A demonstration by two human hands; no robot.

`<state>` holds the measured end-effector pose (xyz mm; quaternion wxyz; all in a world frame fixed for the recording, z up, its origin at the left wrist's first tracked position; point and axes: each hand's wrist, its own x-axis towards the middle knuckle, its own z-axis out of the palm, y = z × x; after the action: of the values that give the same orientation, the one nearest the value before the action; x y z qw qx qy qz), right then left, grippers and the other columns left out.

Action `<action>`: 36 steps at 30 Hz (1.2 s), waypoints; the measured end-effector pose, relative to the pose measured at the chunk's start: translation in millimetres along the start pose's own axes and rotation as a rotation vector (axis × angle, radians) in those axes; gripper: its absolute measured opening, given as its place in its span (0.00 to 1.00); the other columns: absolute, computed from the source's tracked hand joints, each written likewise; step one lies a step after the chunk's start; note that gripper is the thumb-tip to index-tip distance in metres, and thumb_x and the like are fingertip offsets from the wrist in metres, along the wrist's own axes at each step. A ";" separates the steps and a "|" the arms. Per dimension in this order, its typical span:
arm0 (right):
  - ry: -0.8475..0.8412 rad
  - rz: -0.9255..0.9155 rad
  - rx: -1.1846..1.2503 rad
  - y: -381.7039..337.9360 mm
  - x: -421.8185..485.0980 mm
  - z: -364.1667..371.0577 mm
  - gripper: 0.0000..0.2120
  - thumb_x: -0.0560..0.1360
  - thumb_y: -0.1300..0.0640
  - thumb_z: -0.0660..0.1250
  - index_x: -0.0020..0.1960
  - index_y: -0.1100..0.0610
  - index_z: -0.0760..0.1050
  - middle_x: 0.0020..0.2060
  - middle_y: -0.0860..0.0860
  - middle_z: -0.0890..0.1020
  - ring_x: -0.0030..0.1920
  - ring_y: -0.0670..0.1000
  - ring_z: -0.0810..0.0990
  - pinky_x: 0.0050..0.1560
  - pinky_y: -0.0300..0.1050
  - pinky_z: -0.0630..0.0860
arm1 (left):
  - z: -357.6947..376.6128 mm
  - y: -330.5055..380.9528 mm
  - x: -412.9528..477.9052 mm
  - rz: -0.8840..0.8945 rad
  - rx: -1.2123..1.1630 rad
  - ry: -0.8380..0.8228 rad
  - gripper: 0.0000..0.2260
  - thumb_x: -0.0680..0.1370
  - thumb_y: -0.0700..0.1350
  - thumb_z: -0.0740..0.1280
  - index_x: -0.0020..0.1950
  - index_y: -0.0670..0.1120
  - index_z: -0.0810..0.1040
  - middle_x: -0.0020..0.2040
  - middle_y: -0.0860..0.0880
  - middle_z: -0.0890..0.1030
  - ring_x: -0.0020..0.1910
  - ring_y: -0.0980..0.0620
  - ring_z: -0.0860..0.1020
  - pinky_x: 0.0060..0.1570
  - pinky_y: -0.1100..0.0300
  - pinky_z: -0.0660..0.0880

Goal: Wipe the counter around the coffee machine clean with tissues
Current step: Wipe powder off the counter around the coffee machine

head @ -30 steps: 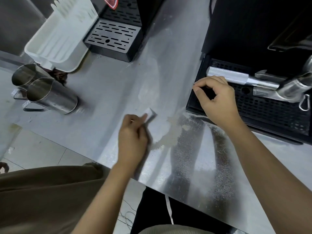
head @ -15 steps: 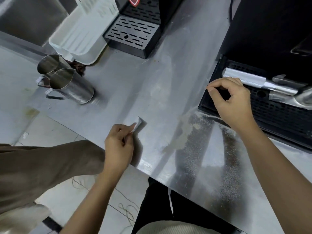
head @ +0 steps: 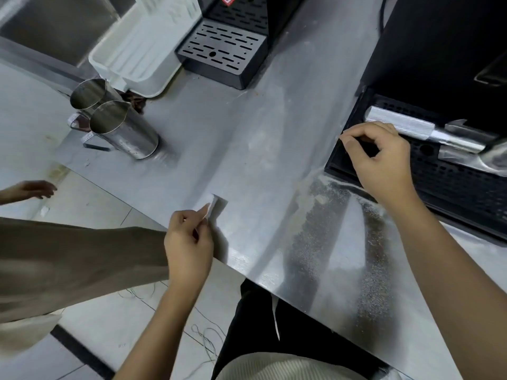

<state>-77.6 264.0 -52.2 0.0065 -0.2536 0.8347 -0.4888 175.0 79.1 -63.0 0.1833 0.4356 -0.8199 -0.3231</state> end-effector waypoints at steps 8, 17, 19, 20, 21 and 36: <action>0.015 0.067 0.131 -4.1 0.8 -1.8 0.03 0.76 0.58 0.70 0.46 0.58 0.81 0.45 0.52 0.83 0.52 0.51 0.80 0.59 0.50 0.76 | 58.4 61.2 -83.7 0.204 -0.180 -0.318 0.18 0.74 0.32 0.63 0.59 0.46 0.82 0.48 0.53 0.74 0.43 0.62 0.75 0.47 0.73 0.69; 0.118 0.059 -0.046 15.7 -26.2 -52.9 0.11 0.79 0.49 0.65 0.44 0.56 0.78 0.39 0.41 0.78 0.46 0.53 0.77 0.54 0.54 0.75 | 55.8 57.5 27.0 0.153 0.003 -0.098 0.16 0.76 0.32 0.61 0.59 0.42 0.81 0.48 0.50 0.74 0.44 0.51 0.76 0.44 0.74 0.65; 0.156 0.015 -0.145 27.3 -32.1 -58.0 0.12 0.80 0.51 0.64 0.44 0.58 0.79 0.39 0.48 0.80 0.47 0.53 0.77 0.56 0.61 0.73 | 63.3 58.1 26.6 0.228 0.019 -0.120 0.16 0.76 0.31 0.60 0.59 0.42 0.81 0.47 0.50 0.73 0.42 0.55 0.75 0.45 0.75 0.65; 0.183 -0.014 -0.194 32.0 -33.7 -58.0 0.13 0.80 0.52 0.64 0.44 0.60 0.79 0.39 0.52 0.80 0.47 0.55 0.77 0.55 0.63 0.73 | 67.5 60.6 17.6 0.273 0.001 -0.137 0.16 0.75 0.32 0.60 0.59 0.42 0.81 0.47 0.50 0.73 0.41 0.58 0.73 0.45 0.77 0.65; 0.207 -0.040 -0.231 35.3 -34.0 -56.5 0.13 0.80 0.53 0.64 0.44 0.61 0.79 0.38 0.54 0.80 0.46 0.57 0.77 0.54 0.63 0.73 | 71.5 63.1 4.4 0.315 -0.019 -0.156 0.16 0.75 0.33 0.60 0.59 0.42 0.81 0.47 0.49 0.74 0.40 0.60 0.72 0.46 0.78 0.66; 0.185 -0.092 -0.519 40.1 -31.2 -42.7 0.07 0.78 0.56 0.65 0.46 0.59 0.78 0.42 0.51 0.79 0.47 0.55 0.75 0.53 0.50 0.70 | 94.3 90.9 47.4 0.351 0.024 -0.209 0.16 0.75 0.31 0.61 0.59 0.40 0.81 0.47 0.48 0.73 0.41 0.53 0.74 0.44 0.79 0.64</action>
<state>-78.2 327.9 -70.2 -0.1571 -0.2386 0.9167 -0.2793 39.7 112.0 -67.7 0.1453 0.2521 -0.9017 -0.3198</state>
